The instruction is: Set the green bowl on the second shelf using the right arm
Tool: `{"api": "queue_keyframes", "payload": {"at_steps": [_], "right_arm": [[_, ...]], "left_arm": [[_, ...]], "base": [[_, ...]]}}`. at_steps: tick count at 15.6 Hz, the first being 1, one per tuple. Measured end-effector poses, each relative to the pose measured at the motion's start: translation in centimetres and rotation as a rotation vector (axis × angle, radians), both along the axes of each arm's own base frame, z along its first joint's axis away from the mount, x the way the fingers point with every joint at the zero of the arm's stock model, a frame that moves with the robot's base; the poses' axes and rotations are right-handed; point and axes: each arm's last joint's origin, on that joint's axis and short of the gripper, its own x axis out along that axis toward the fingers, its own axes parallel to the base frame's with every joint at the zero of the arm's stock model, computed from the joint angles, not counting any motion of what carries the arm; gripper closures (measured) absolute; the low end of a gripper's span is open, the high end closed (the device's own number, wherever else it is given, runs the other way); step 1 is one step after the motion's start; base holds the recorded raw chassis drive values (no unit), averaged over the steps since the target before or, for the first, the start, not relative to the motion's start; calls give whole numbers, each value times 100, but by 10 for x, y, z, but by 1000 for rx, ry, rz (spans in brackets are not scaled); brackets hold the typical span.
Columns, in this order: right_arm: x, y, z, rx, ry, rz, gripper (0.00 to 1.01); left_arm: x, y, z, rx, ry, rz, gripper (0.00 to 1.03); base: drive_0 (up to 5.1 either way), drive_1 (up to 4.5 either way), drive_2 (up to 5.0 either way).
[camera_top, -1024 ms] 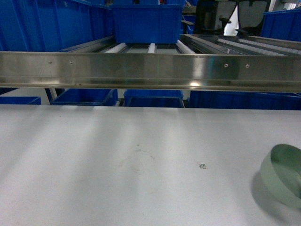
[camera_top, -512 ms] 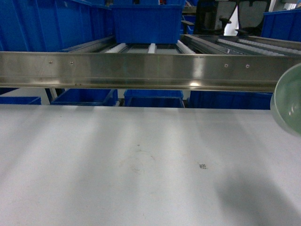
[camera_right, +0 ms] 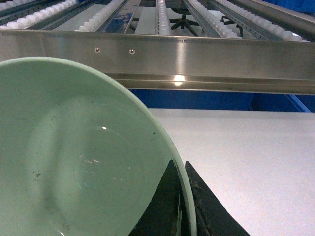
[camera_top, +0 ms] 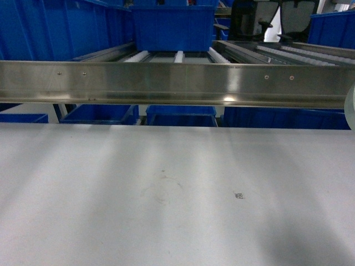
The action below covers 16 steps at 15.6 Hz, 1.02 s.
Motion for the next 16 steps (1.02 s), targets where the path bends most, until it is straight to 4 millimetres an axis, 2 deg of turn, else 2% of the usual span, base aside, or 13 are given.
{"api": "queue_keyframes", "payload": {"at_steps": [16], "right_arm": [[-1,1,2,7,-8,-1,99]], "left_arm": [[0,0,0,0,2,0,5]], "base": [[0,0,0]]}}
